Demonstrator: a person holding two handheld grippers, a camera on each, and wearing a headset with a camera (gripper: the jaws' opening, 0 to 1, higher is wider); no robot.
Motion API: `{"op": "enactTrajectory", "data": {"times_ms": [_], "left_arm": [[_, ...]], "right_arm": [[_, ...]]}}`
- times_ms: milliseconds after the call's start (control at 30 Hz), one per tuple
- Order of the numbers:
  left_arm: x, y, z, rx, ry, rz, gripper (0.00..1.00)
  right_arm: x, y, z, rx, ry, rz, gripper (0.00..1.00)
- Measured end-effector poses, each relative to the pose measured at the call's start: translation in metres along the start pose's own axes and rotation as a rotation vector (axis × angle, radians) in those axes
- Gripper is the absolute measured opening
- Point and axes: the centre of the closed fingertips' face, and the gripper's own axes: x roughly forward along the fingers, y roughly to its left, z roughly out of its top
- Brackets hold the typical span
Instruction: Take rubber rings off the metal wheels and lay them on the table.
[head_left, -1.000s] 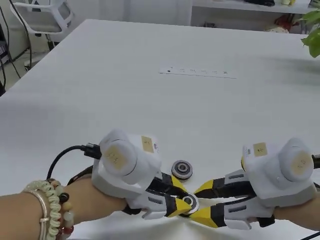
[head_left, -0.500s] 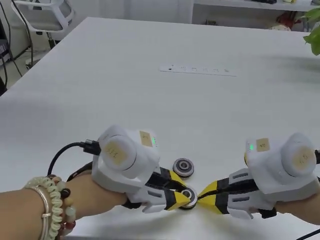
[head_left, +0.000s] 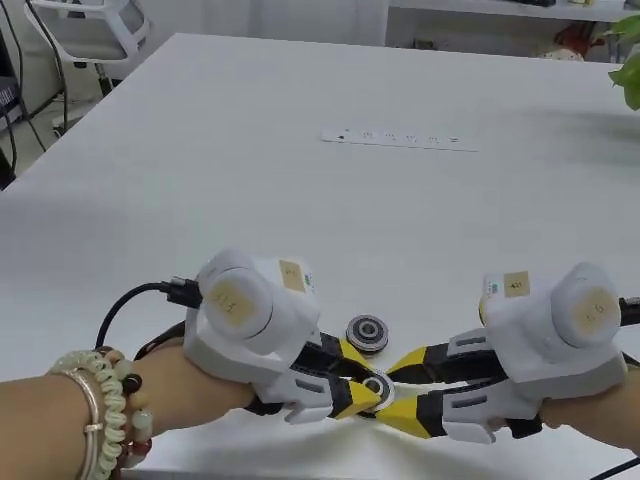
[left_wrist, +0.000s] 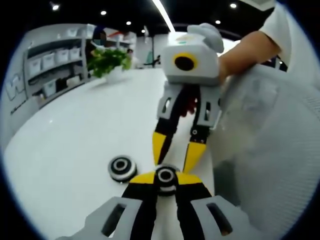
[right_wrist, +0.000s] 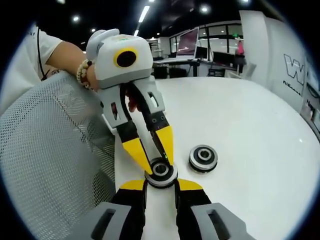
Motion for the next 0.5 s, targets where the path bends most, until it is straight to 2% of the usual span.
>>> {"op": "enactTrajectory", "data": {"times_ms": [133,233,333,400,500], "left_arm": [[0.0,0.001,0.0,-0.006,0.0,0.004,0.14],[0.0,0.001,0.0,-0.007,0.0,0.006,0.14],[0.0,0.001,0.0,-0.008,-0.001,0.005,0.14],[0.0,0.001,0.0,-0.01,-0.003,0.006,0.14],[0.0,0.001,0.0,-0.011,-0.002,0.006,0.14]], "right_arm": [[-0.002,-0.002,-0.005,-0.001,0.019,-0.004,0.09],[-0.002,-0.002,-0.004,-0.008,0.023,-0.004,0.09],[-0.001,-0.002,-0.003,0.011,0.023,-0.01,0.13],[0.002,0.001,0.002,0.031,-0.006,-0.003,0.25],[0.007,0.0,0.005,0.0,0.004,-0.024,0.22]]}}
